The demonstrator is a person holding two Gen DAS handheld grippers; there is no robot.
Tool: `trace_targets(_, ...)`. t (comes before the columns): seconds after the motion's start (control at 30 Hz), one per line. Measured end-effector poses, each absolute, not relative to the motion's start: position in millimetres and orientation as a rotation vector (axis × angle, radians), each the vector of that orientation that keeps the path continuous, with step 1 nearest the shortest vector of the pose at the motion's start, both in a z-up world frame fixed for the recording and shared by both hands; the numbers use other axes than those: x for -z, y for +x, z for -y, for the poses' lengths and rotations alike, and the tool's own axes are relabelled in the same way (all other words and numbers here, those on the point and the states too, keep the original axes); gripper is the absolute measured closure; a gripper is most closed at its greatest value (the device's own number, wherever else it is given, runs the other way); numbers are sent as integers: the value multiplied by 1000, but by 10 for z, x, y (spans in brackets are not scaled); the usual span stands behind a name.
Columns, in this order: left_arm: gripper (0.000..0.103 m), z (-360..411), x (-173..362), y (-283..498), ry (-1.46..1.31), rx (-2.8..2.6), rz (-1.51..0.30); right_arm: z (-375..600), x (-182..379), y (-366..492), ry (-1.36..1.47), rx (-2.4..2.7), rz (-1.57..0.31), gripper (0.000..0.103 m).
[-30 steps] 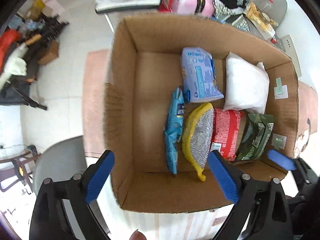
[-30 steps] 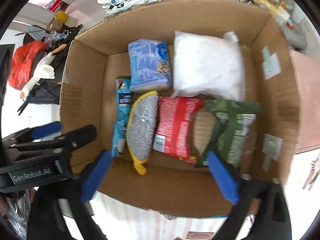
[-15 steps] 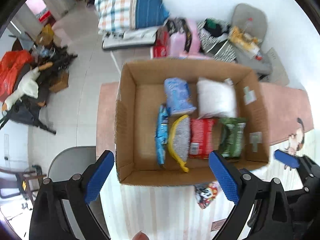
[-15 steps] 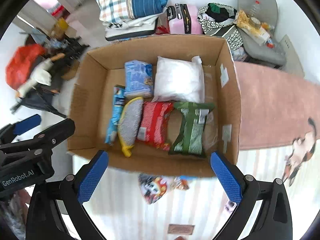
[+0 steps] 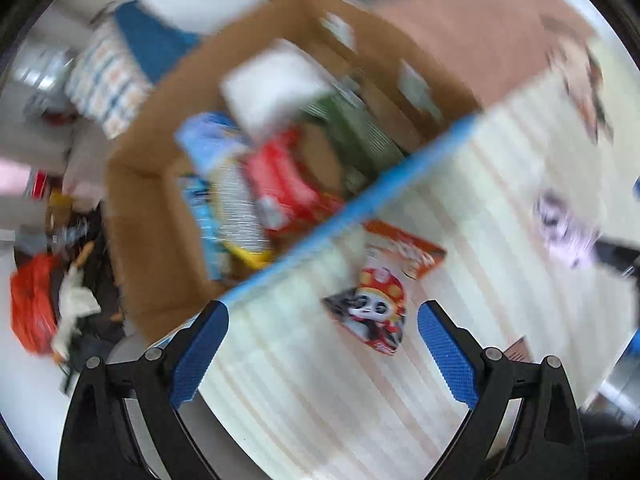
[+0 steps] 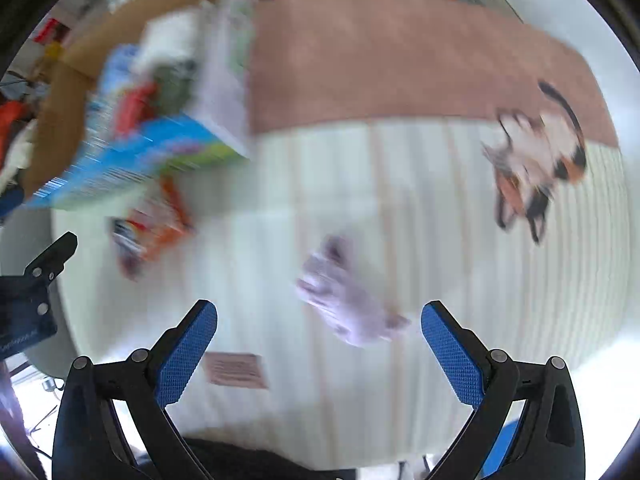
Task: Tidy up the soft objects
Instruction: 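Move both tools back over the table toward the lilac plush toy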
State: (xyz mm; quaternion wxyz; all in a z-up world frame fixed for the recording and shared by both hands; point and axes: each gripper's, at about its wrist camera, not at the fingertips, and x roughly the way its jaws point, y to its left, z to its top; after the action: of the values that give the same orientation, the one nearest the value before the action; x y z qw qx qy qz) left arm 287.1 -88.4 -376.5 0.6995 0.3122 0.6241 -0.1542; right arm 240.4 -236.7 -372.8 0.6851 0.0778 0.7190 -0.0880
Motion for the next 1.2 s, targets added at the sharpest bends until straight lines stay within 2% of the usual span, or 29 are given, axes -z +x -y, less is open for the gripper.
trace_targets(0.13,6,1070,4248,2921,751,364,-1489,2647,4003,2311,189,216,-1649,0)
trace_targets(0.23,12,1103,4458,2954,768,339,-1538,2679,4204,2339,147,197,-1678,0)
trace_targets(0.47,12,1066,4726,3019,770,289,-1610,2588,4581,2441,77,90,-1751,0)
trace_targets(0.53,17,1079,4787,3075,744,282,-1636,2580,4677,2446,81,76,-1777,0)
trace_targets(0.6,35,1015,4826,3150,663,280,-1680,2568,4725,2437,88,65,-1790,6)
trace_targets(0.67,41,939,4829,3204,496,306,-1779,2558,4741,2418,96,74,-1798,37)
trace_targets(0.7,41,894,4823,3210,391,326,-1836,2576,4747,2399,114,84,-1805,38)
trace_targets(0.87,41,761,4638,3141,125,401,-1901,2608,4750,2342,180,72,-1819,37)
trace_targets(0.9,41,734,4596,3142,108,403,-1896,2614,4730,2342,187,64,-1818,35)
trace_targets(0.97,41,686,4502,3175,104,399,-1873,2628,4692,2366,199,52,-1814,24)
trace_targets(1.2,39,707,4541,3414,49,316,-1865,2594,4540,2443,223,54,-1793,24)
